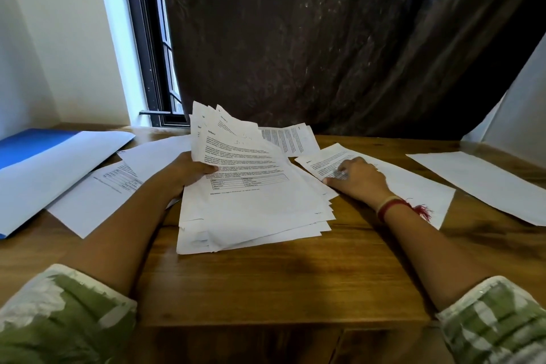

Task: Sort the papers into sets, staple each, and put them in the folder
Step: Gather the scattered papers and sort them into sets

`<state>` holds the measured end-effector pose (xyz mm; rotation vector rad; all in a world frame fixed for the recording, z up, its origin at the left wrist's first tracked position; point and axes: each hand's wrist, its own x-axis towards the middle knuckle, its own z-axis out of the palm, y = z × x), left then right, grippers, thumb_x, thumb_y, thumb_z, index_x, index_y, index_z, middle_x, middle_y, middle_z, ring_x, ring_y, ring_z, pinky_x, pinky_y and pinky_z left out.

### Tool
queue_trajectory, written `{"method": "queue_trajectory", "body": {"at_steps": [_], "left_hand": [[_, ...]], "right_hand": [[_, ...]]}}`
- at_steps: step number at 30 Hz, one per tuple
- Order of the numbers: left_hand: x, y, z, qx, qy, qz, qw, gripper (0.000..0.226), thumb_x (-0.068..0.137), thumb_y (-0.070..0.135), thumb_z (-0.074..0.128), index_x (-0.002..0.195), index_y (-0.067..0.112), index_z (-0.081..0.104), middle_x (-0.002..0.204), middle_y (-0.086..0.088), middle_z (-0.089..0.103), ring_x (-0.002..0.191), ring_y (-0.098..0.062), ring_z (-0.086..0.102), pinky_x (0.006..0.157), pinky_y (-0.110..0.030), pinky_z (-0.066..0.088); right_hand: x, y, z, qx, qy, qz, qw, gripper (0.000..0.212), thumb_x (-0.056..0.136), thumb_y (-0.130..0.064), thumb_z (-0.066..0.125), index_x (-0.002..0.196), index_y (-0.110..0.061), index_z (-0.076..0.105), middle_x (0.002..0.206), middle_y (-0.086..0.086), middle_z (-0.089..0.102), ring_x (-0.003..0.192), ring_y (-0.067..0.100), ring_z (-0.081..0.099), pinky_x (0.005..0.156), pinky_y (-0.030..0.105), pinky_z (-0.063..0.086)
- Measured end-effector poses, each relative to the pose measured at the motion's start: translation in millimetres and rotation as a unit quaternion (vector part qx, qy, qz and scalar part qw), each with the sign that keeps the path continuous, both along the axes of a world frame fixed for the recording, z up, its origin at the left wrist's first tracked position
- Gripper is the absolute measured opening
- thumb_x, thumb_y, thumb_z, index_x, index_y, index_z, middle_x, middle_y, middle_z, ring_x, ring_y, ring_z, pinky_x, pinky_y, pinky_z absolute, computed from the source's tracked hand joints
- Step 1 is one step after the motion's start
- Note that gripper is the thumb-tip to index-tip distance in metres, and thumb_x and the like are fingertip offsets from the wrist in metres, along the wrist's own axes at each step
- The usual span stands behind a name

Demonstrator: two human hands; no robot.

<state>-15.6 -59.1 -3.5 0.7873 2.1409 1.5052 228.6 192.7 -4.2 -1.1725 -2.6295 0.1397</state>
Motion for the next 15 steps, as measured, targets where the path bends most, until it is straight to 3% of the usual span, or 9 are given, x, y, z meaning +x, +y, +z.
{"method": "queue_trajectory", "body": {"at_steps": [4,9,12,15], "left_hand": [[3,-1,3,-0.013,0.009,-0.014,1.000,0.043,0.087,0.008,0.067,0.127,0.009,0.055,0.131,-0.015,0.057,0.116,-0.037,0.055,0.100,-0.057,0.044],[6,-2,5,-0.023,0.015,-0.010,1.000,0.042,0.087,0.010,0.067,0.127,0.010,0.055,0.130,-0.013,0.058,0.115,-0.035,0.056,0.099,-0.053,0.046],[7,-2,5,-0.025,0.012,-0.008,1.000,0.043,0.088,0.012,0.068,0.128,0.011,0.055,0.131,-0.013,0.057,0.115,-0.034,0.056,0.099,-0.053,0.046],[6,-1,5,-0.029,0.021,-0.013,0.999,0.043,0.088,0.015,0.067,0.129,0.013,0.054,0.131,-0.012,0.057,0.115,-0.034,0.056,0.099,-0.053,0.046]], "right_hand": [[-34,-13,9,0.084,0.006,0.025,0.996,0.069,0.080,-0.071,0.055,0.127,-0.021,0.055,0.136,0.006,0.050,0.118,0.027,0.052,0.094,0.040,0.049],[-62,-22,9,0.066,-0.085,0.073,0.992,0.055,0.094,-0.062,0.038,0.116,-0.015,0.059,0.115,0.006,0.065,0.088,0.019,0.059,0.075,0.027,0.044],[-64,-26,1,0.099,-0.073,0.100,0.987,0.049,0.099,-0.053,0.035,0.120,-0.016,0.059,0.113,0.005,0.067,0.086,0.019,0.060,0.075,0.027,0.042],[-62,-28,0,0.176,-0.097,0.140,0.970,0.038,0.100,-0.044,0.041,0.115,-0.017,0.063,0.096,0.003,0.068,0.073,0.016,0.058,0.075,0.027,0.049]]}}
